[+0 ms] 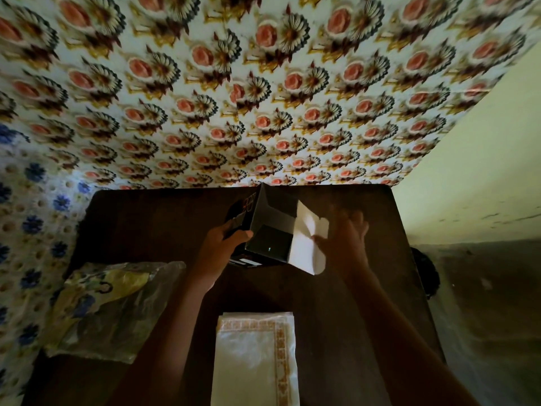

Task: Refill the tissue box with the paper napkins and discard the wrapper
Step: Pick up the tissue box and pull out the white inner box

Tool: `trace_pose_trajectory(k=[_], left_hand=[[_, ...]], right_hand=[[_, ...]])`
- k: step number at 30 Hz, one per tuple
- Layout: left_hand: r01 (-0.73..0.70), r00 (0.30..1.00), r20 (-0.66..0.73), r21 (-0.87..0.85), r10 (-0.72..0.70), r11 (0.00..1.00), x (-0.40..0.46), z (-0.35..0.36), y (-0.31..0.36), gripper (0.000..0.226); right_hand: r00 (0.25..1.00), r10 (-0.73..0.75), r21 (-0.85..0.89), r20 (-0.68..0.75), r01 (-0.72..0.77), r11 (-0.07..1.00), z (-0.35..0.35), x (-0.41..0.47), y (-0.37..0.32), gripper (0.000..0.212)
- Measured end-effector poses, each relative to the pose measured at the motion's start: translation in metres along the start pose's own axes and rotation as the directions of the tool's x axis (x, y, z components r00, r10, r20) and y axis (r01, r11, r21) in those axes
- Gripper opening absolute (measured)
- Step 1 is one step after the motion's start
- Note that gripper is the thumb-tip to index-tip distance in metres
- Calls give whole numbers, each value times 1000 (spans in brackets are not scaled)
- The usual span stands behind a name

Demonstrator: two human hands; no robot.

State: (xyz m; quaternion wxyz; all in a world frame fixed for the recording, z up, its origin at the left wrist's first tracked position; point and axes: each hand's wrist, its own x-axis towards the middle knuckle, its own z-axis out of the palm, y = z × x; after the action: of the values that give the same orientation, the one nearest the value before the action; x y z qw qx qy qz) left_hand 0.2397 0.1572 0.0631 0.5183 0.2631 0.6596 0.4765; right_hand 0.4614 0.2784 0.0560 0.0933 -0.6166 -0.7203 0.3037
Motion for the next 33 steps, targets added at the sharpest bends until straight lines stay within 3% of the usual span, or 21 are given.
trace_pose_trajectory(k=[2, 5, 8, 11, 12, 14, 16, 19, 21, 22, 26, 29, 31, 33], left_hand=[[18, 1000, 2, -59, -18, 998, -1, -1, 0, 18], [8, 1000, -5, -111, -8, 994, -2, -2, -3, 27], [-25, 999, 34, -109, 28, 994, -2, 1, -3, 39], [-82, 996, -43, -89, 79, 993, -4, 8, 2, 45], [-156, 984, -90, -32, 152, 987, -7, 11, 4, 42], [-340, 912, -146, 253, 384, 906, -14, 15, 7, 33], [-374, 864, -144, 456, 482, 808, -18, 19, 7, 28], [-311, 917, -130, 365, 378, 878, -25, 26, 15, 35], [-282, 911, -237, 246, 339, 928, -23, 25, 16, 25], [-249, 899, -292, 271, 326, 930, -20, 22, 14, 17], [-127, 854, -345, 587, 389, 799, -9, 8, 7, 30], [-83, 886, -347, 532, 307, 842, -14, -3, 17, 6], [-108, 890, -343, 485, 302, 868, -13, -11, 20, 15], [-178, 860, -317, 550, 401, 816, -9, -15, 21, 21]], right_hand=[[988, -154, 16, -23, 154, 988, -1, -1, -13, 77], [915, -387, 44, 113, 384, 922, 0, 5, -31, 82], [903, -372, 25, 214, 376, 926, 2, 18, -41, 92], [900, -407, 93, 156, 397, 913, 3, 21, -48, 70], [904, -407, 98, 129, 397, 913, 2, 21, -51, 60], [920, -382, 82, 90, 375, 923, 1, 19, -57, 41], [929, -367, 78, 45, 363, 929, 0, 19, -61, 32], [933, -359, 70, 9, 357, 931, -4, 19, -63, 29], [941, -338, 71, -8, 338, 939, -7, 18, -64, 27], [946, -323, 83, -15, 323, 943, -8, 18, -65, 28], [965, -259, 132, 35, 252, 959, -11, 19, -68, 31], [979, -181, 198, 93, 160, 967, -17, 20, -66, 37], [981, -138, 253, 137, 100, 962, -22, 19, -61, 42], [978, -97, 328, 184, 32, 944, -25, 17, -56, 46]])
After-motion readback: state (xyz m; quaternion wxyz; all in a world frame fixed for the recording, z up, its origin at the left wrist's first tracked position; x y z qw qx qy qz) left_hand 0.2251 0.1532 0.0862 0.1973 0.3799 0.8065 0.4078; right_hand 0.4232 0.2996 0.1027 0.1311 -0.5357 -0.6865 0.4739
